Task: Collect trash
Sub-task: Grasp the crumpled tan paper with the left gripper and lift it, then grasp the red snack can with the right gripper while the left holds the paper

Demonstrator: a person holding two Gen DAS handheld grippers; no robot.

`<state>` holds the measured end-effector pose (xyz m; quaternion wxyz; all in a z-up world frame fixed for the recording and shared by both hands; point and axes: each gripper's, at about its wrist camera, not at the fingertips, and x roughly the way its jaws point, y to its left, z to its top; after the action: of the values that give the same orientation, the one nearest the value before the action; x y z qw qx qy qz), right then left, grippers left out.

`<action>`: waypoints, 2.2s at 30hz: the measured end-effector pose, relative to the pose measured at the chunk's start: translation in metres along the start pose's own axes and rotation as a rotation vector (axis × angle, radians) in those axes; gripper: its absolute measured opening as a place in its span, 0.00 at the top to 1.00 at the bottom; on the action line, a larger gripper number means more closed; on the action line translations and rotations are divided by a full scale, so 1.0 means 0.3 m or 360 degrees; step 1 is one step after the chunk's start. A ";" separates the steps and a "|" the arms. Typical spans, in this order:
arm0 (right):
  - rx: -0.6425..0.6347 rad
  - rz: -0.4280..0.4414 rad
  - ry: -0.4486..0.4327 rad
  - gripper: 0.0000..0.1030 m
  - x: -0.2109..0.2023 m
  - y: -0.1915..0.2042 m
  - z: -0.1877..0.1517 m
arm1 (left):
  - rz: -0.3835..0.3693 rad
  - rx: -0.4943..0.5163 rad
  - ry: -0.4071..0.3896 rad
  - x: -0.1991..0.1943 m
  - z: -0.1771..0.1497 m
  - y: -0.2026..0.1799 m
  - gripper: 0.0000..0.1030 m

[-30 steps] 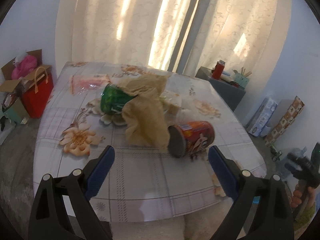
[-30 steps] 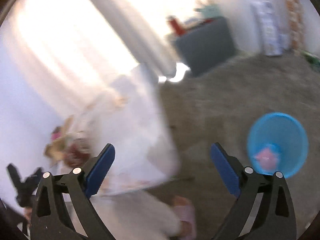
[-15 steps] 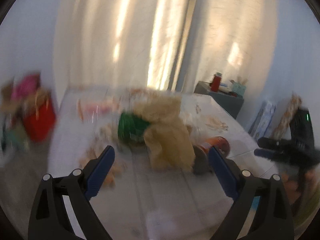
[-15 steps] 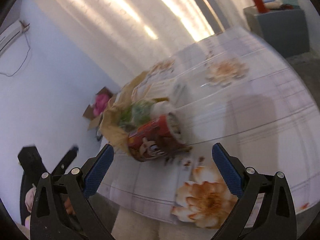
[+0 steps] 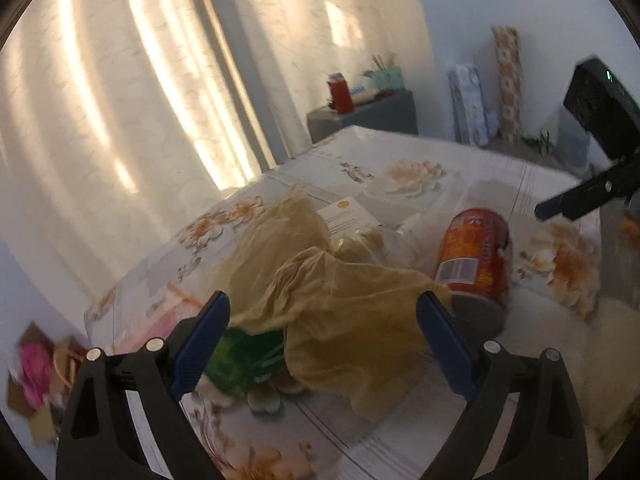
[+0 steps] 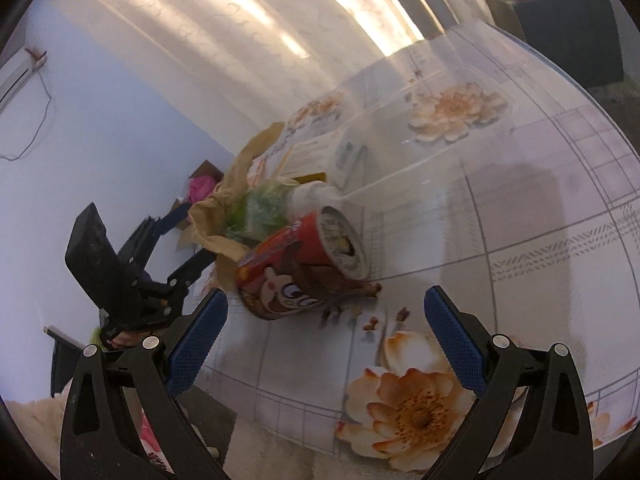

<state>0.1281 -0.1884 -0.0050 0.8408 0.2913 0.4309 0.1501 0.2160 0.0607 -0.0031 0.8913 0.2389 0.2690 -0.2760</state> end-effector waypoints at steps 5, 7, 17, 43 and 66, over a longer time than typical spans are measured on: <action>0.0061 0.0019 0.0006 0.08 0.003 -0.031 -0.002 | -0.0075 0.0121 0.0105 0.055 0.013 -0.035 0.37; 0.0075 0.0025 0.0004 0.08 -0.005 -0.037 -0.006 | -0.0077 0.0125 0.0129 0.067 0.010 -0.039 0.53; 0.0102 0.0047 -0.0038 0.08 -0.066 -0.037 -0.022 | 0.0038 0.0011 0.0033 -0.041 0.035 -0.015 0.92; 0.0021 0.0075 -0.0108 0.08 -0.203 0.067 -0.067 | -0.0513 -0.1898 0.0618 -0.124 -0.425 0.090 0.92; 0.0032 0.0065 -0.0036 0.08 -0.144 0.087 -0.089 | 0.0327 -0.0779 0.0307 -0.276 -0.236 -0.111 0.17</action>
<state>0.0812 -0.1802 0.0265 0.8395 0.3100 0.4167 0.1595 0.1124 0.1072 -0.0140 0.9161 0.0677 0.3855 -0.0871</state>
